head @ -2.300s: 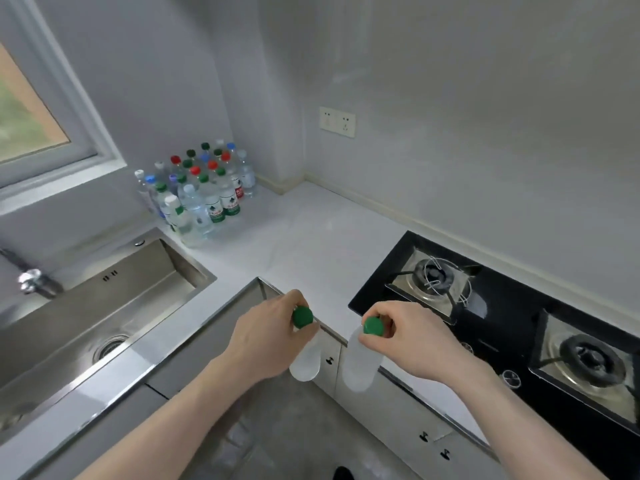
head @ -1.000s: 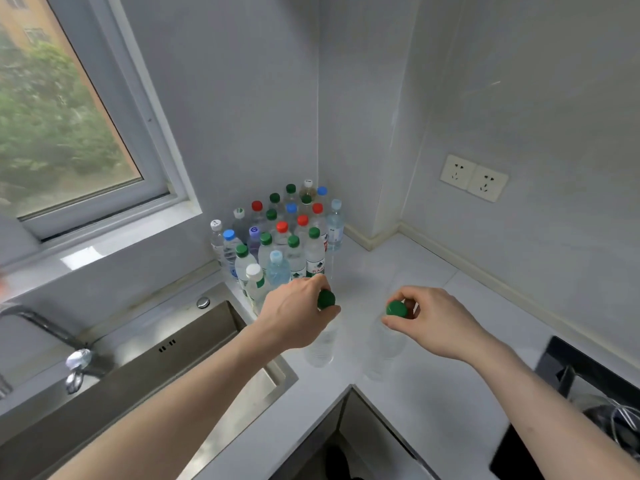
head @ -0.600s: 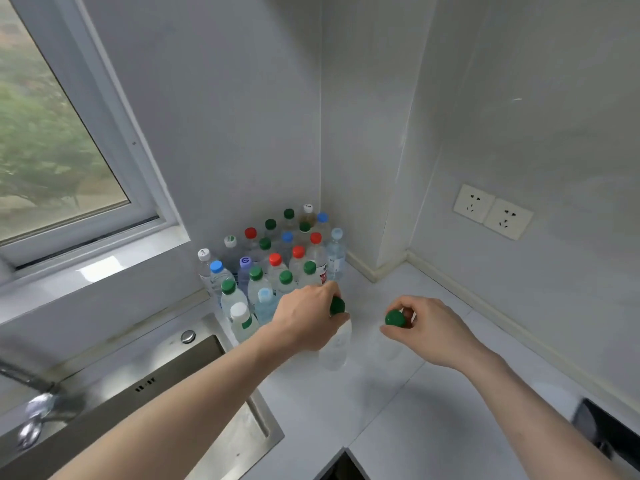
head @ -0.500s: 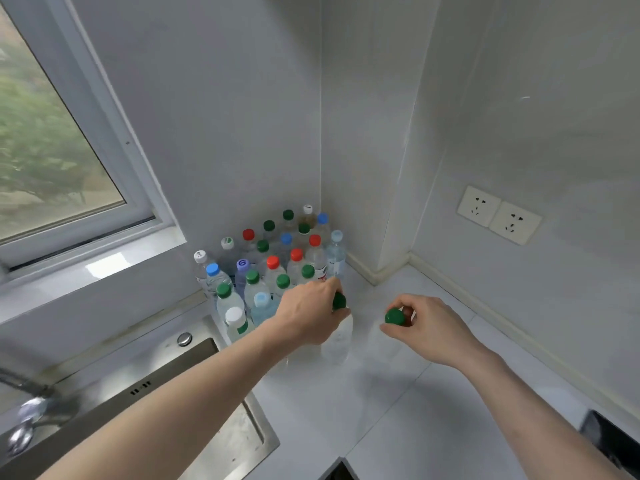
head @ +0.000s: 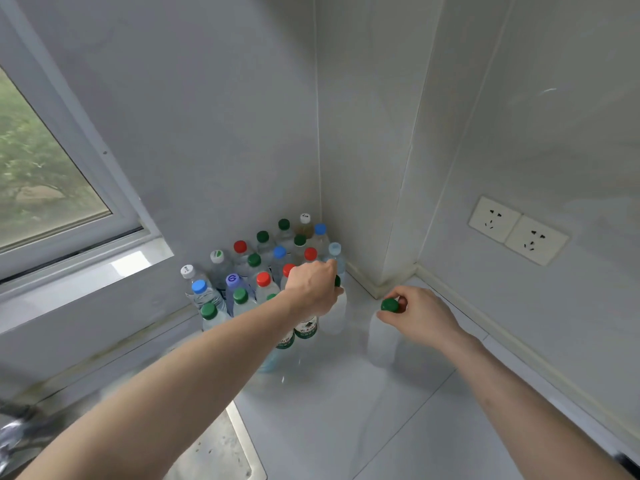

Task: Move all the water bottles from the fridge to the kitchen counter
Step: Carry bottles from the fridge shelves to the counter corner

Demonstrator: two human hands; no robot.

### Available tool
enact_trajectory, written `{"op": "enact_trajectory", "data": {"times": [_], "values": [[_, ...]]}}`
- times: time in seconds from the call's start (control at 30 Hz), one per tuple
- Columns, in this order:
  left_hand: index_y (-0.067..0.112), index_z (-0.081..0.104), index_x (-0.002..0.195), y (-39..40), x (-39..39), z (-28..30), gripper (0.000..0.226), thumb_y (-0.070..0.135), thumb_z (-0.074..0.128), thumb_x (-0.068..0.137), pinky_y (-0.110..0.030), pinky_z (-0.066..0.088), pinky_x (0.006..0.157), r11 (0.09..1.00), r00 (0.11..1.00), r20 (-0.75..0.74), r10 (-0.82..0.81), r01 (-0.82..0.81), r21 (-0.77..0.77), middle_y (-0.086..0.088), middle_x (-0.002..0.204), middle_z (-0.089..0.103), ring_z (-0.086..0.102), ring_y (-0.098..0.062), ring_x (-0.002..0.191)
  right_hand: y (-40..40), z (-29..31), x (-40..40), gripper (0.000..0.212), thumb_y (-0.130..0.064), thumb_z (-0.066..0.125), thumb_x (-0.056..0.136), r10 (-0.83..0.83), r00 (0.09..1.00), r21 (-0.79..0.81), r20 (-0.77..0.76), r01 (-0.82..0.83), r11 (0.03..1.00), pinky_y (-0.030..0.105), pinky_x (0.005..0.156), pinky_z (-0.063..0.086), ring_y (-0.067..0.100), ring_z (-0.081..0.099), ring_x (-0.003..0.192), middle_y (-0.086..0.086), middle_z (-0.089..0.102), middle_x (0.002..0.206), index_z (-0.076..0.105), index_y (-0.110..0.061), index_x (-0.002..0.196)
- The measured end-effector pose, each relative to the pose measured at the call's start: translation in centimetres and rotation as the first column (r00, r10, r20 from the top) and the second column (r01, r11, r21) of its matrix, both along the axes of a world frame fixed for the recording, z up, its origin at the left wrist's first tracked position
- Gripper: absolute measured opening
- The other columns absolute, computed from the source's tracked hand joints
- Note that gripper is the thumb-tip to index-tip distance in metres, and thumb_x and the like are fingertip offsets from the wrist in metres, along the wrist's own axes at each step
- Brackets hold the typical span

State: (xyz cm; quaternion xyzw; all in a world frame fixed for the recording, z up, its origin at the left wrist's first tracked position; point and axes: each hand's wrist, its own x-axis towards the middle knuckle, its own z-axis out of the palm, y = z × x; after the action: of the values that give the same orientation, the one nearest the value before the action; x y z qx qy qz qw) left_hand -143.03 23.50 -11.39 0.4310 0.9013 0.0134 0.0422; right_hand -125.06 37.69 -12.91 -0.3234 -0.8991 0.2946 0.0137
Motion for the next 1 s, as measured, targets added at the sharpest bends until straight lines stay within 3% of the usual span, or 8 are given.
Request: {"op": "enact_trajectory", "data": {"times": [0.37,0.5,1.0], "values": [[0.015,0.053,0.118,2.5,-3.5,-2.3,0.029,0.036,0.062,0.099,-0.038,0.041,0.068,0.993,0.998,0.022,0.060,-0.057,-0.107,-0.006,0.103,0.065,0.065,-0.032,0.094,3.0,-2.6,-7.2,0.018,-0.047,0.071,0.083,-0.020,1.000,0.012,0.023,0.019,1.000,0.031,0.069,0.051,0.019,0.066,0.087,-0.012,0.068,0.093,0.067,-0.035,0.097],[0.015,0.055,0.119,3.1,-4.4,-3.1,0.028,0.034,0.062,0.099,-0.038,0.040,0.069,0.989,0.997,0.030,0.072,-0.068,-0.130,-0.006,0.107,0.065,0.066,-0.032,0.098,3.5,-3.3,-9.4,0.018,-0.044,0.070,0.087,-0.008,1.000,0.027,0.026,0.007,1.000,0.030,0.067,0.047,0.021,0.065,0.090,-0.008,0.068,0.097,0.067,-0.033,0.100],[0.014,0.058,0.114,3.6,-6.6,-3.9,0.027,0.037,0.063,0.099,-0.038,0.043,0.068,0.987,0.999,0.034,0.042,-0.036,-0.156,-0.006,0.103,0.063,0.065,-0.031,0.093,3.7,-5.4,-15.7,0.024,-0.048,0.071,0.089,-0.001,0.998,0.051,0.055,-0.002,0.999,0.033,0.074,0.052,0.027,0.067,0.097,-0.004,0.071,0.107,0.068,-0.033,0.108]]}}
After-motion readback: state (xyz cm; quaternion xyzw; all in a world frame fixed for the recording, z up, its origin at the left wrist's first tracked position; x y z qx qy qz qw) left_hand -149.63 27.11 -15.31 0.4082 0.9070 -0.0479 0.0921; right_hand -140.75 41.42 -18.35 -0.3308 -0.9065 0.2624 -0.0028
